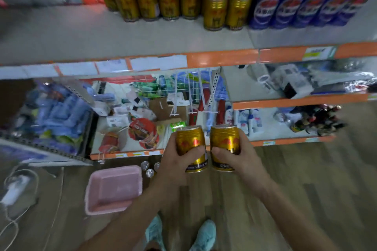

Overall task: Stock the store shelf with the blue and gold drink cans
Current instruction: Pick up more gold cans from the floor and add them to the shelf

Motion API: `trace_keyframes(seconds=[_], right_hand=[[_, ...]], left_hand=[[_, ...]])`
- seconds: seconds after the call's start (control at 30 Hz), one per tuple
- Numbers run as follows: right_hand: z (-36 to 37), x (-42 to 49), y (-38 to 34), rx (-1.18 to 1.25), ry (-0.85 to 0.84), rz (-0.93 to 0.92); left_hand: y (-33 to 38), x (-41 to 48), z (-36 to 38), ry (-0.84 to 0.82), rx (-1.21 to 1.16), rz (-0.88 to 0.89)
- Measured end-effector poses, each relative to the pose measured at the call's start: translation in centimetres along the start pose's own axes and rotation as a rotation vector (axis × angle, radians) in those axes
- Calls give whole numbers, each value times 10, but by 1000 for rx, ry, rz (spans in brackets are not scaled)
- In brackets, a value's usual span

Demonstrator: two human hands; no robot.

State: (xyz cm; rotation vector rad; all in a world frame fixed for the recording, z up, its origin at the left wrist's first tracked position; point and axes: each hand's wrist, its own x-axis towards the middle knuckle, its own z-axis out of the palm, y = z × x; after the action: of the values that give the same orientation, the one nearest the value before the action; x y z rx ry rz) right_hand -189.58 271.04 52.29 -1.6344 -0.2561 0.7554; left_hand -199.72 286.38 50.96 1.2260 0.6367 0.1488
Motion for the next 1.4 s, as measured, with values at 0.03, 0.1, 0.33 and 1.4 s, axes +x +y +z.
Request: trace_keyframes(seconds=[0.03, 0.1, 0.33, 1.4], right_hand=[[-2, -3, -13, -11, -6, -9], [-4, -6, -34, -14, -24, -16], [6, 10, -91, -75, -53, -72], [43, 211, -200, -311, -1, -180]], left_hand=[[12, -5, 4, 15, 3, 14], [31, -13, 8, 29, 22, 28], [91, -9, -6, 26, 47, 112], [216, 187, -52, 59, 182, 246]])
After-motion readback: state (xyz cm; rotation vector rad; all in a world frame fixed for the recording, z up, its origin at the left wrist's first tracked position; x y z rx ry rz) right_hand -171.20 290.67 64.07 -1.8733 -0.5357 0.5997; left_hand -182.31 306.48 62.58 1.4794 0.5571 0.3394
